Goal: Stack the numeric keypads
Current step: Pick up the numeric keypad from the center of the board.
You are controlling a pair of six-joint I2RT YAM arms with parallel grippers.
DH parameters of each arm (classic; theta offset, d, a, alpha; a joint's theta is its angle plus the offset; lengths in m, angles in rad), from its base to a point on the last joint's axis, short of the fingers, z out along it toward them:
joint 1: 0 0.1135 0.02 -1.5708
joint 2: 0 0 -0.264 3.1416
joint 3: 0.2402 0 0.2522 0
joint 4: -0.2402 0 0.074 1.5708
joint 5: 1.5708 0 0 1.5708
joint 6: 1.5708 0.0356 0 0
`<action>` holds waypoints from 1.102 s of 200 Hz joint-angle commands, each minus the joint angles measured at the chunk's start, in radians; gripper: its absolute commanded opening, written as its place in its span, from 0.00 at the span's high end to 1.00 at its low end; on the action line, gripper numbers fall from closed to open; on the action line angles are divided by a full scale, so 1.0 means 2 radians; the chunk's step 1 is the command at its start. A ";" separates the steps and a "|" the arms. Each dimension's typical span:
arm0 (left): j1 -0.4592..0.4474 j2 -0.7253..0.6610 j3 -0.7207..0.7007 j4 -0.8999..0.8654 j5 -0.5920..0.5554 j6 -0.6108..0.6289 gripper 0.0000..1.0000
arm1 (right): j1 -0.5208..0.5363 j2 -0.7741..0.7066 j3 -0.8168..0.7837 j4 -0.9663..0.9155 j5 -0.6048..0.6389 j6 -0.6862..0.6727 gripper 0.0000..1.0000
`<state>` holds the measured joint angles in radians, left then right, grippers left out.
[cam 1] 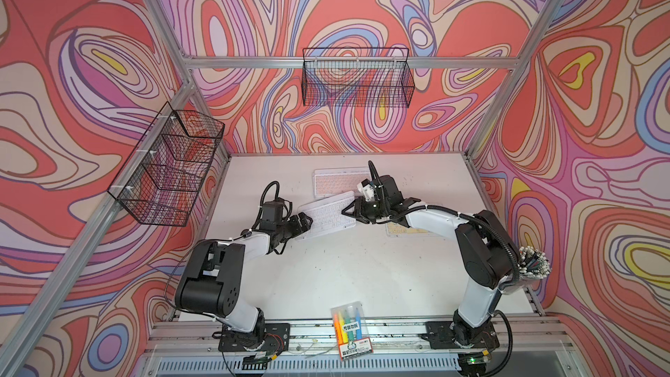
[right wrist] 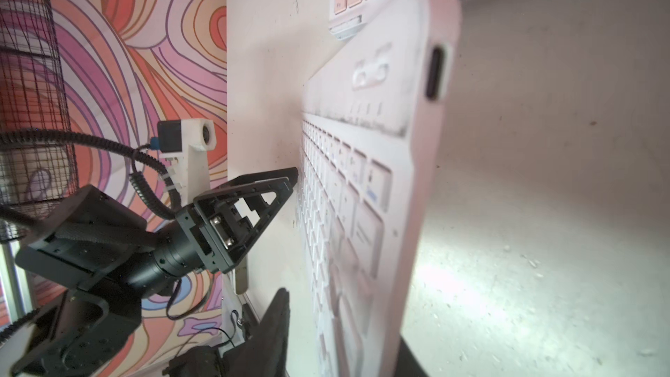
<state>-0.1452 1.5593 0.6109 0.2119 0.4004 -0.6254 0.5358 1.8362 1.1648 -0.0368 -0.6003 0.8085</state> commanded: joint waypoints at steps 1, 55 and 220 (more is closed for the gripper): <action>-0.006 0.020 -0.019 -0.103 -0.001 -0.014 0.12 | -0.003 0.005 0.001 0.011 -0.014 0.005 0.99; -0.006 -0.009 -0.011 -0.122 0.000 -0.020 0.12 | -0.008 0.026 0.007 0.023 -0.038 0.023 1.00; 0.003 -0.147 0.051 -0.229 -0.013 -0.030 0.11 | -0.069 0.045 0.096 -0.035 -0.091 -0.022 1.00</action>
<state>-0.1459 1.2705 0.7029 -0.2134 0.3614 -0.6823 0.4355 1.9125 1.3209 -0.1429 -0.7319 0.7822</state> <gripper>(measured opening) 0.891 0.050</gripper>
